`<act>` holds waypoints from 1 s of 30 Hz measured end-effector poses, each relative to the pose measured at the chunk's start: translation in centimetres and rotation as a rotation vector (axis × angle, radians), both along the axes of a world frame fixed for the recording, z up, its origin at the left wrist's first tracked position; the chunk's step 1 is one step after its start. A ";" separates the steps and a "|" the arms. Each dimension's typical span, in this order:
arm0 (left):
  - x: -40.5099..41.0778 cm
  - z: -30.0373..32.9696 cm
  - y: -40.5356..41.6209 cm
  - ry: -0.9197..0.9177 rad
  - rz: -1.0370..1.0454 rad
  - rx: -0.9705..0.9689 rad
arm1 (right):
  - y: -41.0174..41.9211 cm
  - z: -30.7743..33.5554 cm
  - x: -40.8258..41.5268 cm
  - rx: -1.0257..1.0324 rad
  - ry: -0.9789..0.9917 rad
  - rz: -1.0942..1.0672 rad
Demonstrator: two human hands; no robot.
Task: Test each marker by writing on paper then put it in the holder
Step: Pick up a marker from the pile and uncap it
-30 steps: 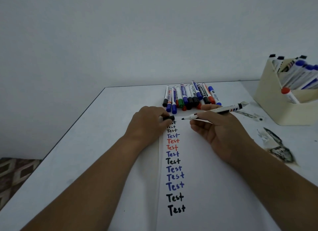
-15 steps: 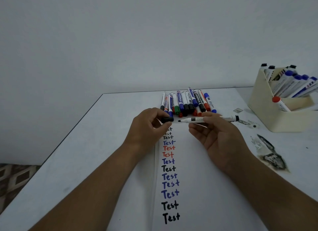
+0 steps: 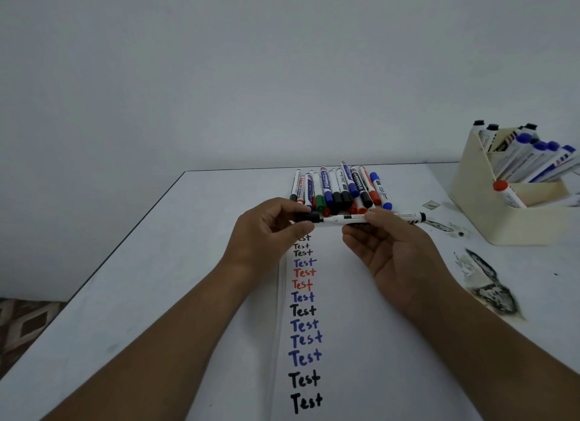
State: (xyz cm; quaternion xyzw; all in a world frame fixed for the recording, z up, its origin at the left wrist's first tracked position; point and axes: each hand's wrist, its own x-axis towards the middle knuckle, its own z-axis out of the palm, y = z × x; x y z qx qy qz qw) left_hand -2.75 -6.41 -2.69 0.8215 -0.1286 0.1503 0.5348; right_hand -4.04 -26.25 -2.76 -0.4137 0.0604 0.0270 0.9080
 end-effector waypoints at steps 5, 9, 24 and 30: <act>-0.5 0.2 -0.4 0.024 -0.049 -0.012 | 0.1 -0.1 -0.1 -0.037 -0.033 0.035; -0.6 0.3 -0.5 0.022 -0.047 -0.006 | 0.2 -0.2 -0.1 -0.115 -0.080 0.056; -0.4 0.5 -0.7 -0.088 -0.028 0.038 | 0.3 -0.3 -0.2 -0.209 -0.121 0.054; -0.1 0.0 -0.2 -0.022 -0.058 0.134 | 0.2 -0.8 0.0 -0.195 -0.102 0.036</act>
